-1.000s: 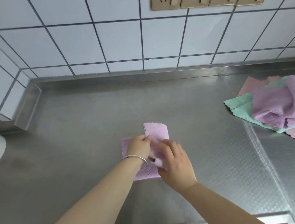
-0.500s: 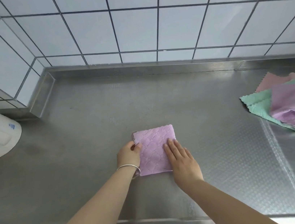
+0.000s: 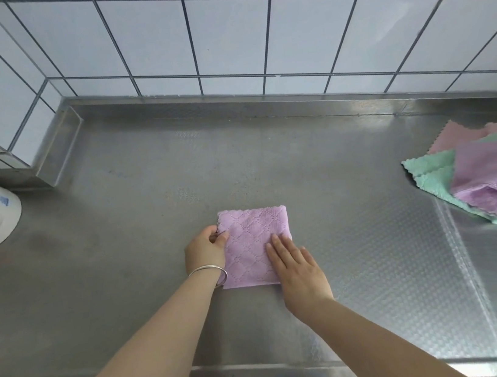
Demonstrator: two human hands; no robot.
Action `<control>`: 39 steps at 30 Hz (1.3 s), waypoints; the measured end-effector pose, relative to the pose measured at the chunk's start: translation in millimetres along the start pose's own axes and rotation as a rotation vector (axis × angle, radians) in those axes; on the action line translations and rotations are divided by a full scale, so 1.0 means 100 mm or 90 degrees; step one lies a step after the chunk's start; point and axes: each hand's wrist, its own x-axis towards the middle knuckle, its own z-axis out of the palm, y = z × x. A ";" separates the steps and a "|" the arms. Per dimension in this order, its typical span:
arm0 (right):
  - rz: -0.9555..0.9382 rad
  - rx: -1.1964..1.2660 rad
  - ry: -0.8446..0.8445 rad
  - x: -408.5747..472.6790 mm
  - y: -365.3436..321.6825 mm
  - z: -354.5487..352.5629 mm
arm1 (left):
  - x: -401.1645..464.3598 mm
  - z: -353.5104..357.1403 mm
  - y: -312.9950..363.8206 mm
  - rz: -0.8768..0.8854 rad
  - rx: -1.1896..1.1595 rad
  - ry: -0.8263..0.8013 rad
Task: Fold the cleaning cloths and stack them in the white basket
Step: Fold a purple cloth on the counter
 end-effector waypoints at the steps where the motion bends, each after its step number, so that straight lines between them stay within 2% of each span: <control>1: 0.001 0.009 -0.008 -0.01 0.00 -0.02 | 0.00 0.00 0.00 0.003 0.002 0.002; 3: 0.018 0.033 -0.015 -0.01 0.00 0.00 | 0.02 -0.03 0.00 0.001 -0.006 0.002; 6: 0.044 0.085 0.075 0.00 0.03 -0.07 | 0.09 -0.08 -0.05 -0.020 -0.028 -0.056; 8: 0.034 0.066 0.053 0.01 0.11 -0.11 | 0.09 -0.10 -0.10 -0.028 -0.046 -0.131; 10: 0.024 0.055 -0.009 0.02 0.17 -0.07 | 0.06 -0.09 -0.14 -0.025 -0.049 -0.156; 14: 0.063 0.049 0.073 0.07 0.11 -0.01 | 0.01 -0.08 -0.15 -0.002 -0.048 -0.128; 21: 0.037 0.052 0.056 0.04 0.14 -0.06 | -0.08 -0.03 -0.10 0.035 0.040 -0.086; 23: 0.030 0.098 0.094 0.08 0.16 -0.13 | -0.15 -0.04 -0.07 0.080 0.117 -0.030; 26: 0.024 0.100 0.108 0.22 0.18 -0.26 | -0.23 0.04 -0.10 0.310 0.331 0.126; 27: 0.014 0.064 0.092 0.29 0.18 -0.26 | -0.26 0.09 -0.11 0.378 0.404 0.133; 29: -0.013 0.025 0.027 0.39 0.23 -0.17 | -0.31 0.21 -0.14 0.448 0.499 0.059; 32: 0.001 0.028 -0.008 0.44 0.34 -0.06 | -0.35 0.37 -0.21 0.470 0.558 -0.009; 39: -0.038 0.041 -0.003 0.46 0.51 0.13 | -0.34 0.46 -0.31 0.445 0.550 -0.048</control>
